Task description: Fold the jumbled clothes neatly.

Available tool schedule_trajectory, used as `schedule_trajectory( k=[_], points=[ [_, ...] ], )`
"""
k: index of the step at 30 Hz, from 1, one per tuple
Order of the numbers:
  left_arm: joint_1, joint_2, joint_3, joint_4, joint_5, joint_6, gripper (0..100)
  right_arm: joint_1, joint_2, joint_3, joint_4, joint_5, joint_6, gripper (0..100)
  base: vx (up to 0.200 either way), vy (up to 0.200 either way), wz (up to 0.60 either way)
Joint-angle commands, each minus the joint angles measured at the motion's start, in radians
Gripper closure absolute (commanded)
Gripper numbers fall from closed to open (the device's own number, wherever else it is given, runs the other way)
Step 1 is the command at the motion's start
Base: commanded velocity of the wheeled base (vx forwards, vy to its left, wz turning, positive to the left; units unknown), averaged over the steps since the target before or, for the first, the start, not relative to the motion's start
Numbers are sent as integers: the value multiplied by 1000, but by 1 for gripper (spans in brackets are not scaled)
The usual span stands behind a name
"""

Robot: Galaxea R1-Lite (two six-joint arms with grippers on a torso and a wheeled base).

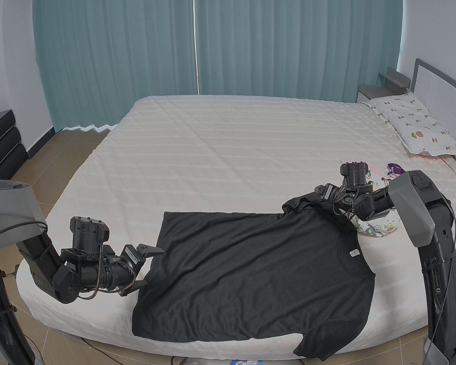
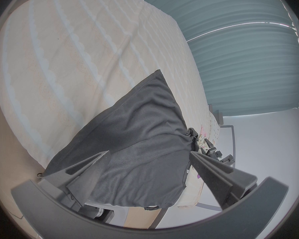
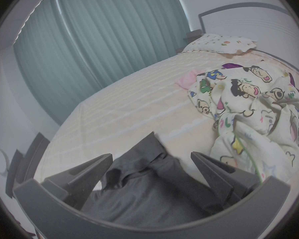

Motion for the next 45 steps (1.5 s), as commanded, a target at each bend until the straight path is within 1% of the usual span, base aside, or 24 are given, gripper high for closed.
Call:
schedule_trajectory(
  k=[1,16,17,22,26,29,31,33,40,41,45],
  points=[
    [-1,2,-1,-1,0,0,0,6,21,18,-28,0,-28,0,0,0,0],
    [-1,2,-1,-1,0,0,0,-31,65,18,-41,-1,-83,0,0,0,0],
    [-1,3,-1,-1,0,0,0,-33,73,16,-42,-3,-91,100,0,0,0],
    [-1,2,-1,-1,0,0,0,-45,97,-2,-44,-9,-94,100,0,0,0],
    [-1,3,-1,-1,0,0,0,-73,108,-45,-42,-15,-82,100,0,0,0],
    [-1,3,-1,-1,0,0,0,-97,119,-99,-42,-41,-54,100,0,0,0],
    [-1,3,-1,-1,0,0,0,-100,139,-132,-41,-52,-16,100,0,0,0],
    [-1,3,-1,-1,0,0,0,-103,148,-148,-33,-58,-4,100,0,0,0],
    [-1,3,-1,-1,0,0,0,-102,171,-151,-39,-58,-2,100,0,0,0],
    [-1,3,-1,-1,0,0,0,-100,171,-152,-39,-58,-1,0,0,0,0],
    [-1,3,-1,-1,0,0,0,-100,157,-149,-42,-58,9,0,0,0,0]
  ],
)
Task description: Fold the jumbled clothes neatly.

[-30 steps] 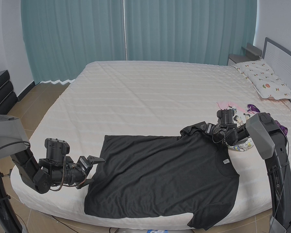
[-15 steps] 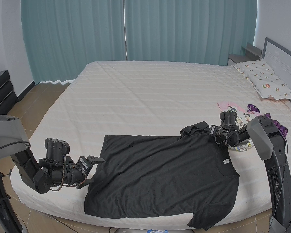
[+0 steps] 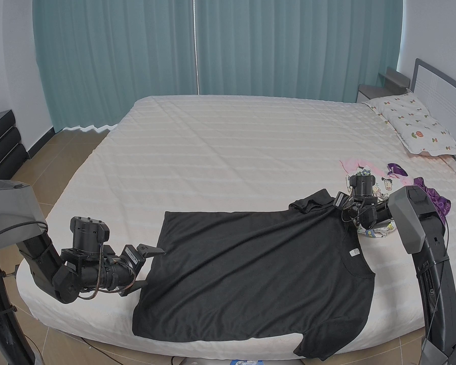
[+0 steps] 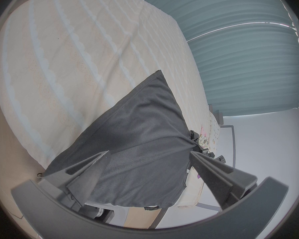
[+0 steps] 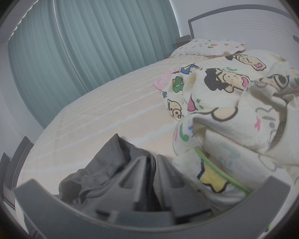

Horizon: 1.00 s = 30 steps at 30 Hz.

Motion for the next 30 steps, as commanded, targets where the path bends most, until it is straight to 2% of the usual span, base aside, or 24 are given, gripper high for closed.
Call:
schedule_trajectory(
  k=[1,7,15,19,21,22,24,28,30],
  points=[
    [0,1,0,-1,0,0,0,2,-4,1,-1,1,2,0,0,0,0],
    [0,1,1,-1,0,0,0,20,-177,85,-16,4,109,0,0,0,0],
    [-3,-2,12,-5,-2,1,0,63,-474,544,-44,53,186,0,0,0,0],
    [-6,-8,24,-5,0,3,0,92,-599,786,-99,55,231,0,-200,0,0],
    [-26,-12,31,-4,1,3,0,103,-659,923,-152,59,246,0,-200,0,0],
    [-29,-12,32,-2,1,3,0,104,-662,932,-156,59,247,0,-200,0,0],
    [-69,-37,60,-4,14,7,0,109,-705,1082,-244,71,275,0,-200,0,0],
    [-91,-68,72,6,29,20,0,109,-728,1202,-332,76,294,0,-200,0,0],
    [-98,-58,84,6,52,61,0,106,-732,1282,-378,84,298,0,-200,0,0]
  ],
)
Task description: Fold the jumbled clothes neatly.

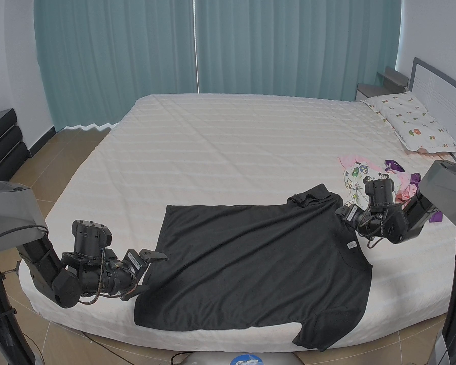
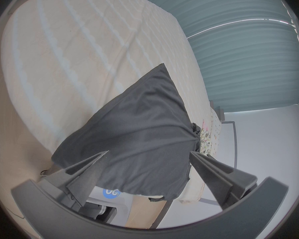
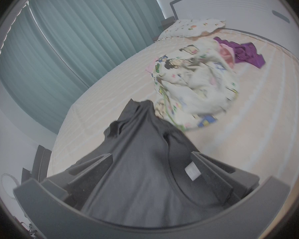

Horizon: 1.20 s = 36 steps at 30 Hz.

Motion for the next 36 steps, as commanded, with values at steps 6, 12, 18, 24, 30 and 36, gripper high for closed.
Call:
schedule_trajectory(
  k=[6,12,18,24,30,36],
  points=[
    [-60,38,75,-4,102,173,0,15,-141,405,-247,119,145,0,0,0,0],
    [-83,147,75,-64,266,308,0,6,-132,457,-312,154,149,0,0,0,0],
    [-104,224,110,-133,360,384,0,5,-120,469,-316,153,148,0,0,0,0],
    [-109,296,107,-232,403,448,0,5,-121,476,-318,153,140,0,0,0,0],
    [-115,362,92,-306,429,528,0,9,-121,477,-318,147,142,0,0,0,0],
    [-113,389,49,-323,465,540,0,12,-120,476,-319,147,142,0,0,0,0]
  ],
)
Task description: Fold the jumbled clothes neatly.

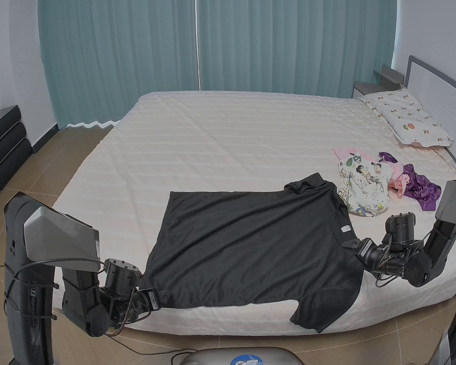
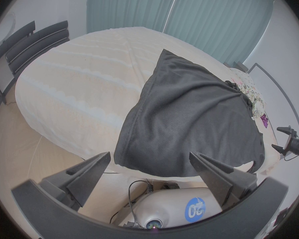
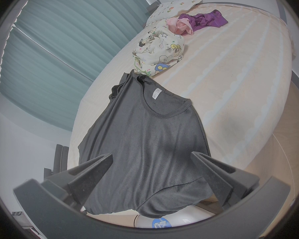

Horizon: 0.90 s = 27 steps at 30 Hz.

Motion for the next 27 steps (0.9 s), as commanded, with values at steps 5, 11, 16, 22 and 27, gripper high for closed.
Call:
schedule_trajectory(
  k=[5,11,16,22,27],
  points=[
    [7,53,-61,-4,8,-4,0,0,4,-1,-1,1,0,0,0,0,0],
    [5,50,-49,-2,3,-13,100,3,5,-1,-1,3,0,0,0,0,0],
    [5,27,-14,-4,3,-57,100,2,5,-1,-1,3,0,0,0,0,0],
    [10,-34,8,-2,-2,-111,100,5,5,-1,0,4,0,0,0,0,0],
    [13,-72,-14,9,-20,-113,100,3,5,-1,0,6,0,0,0,0,0]
  ],
)
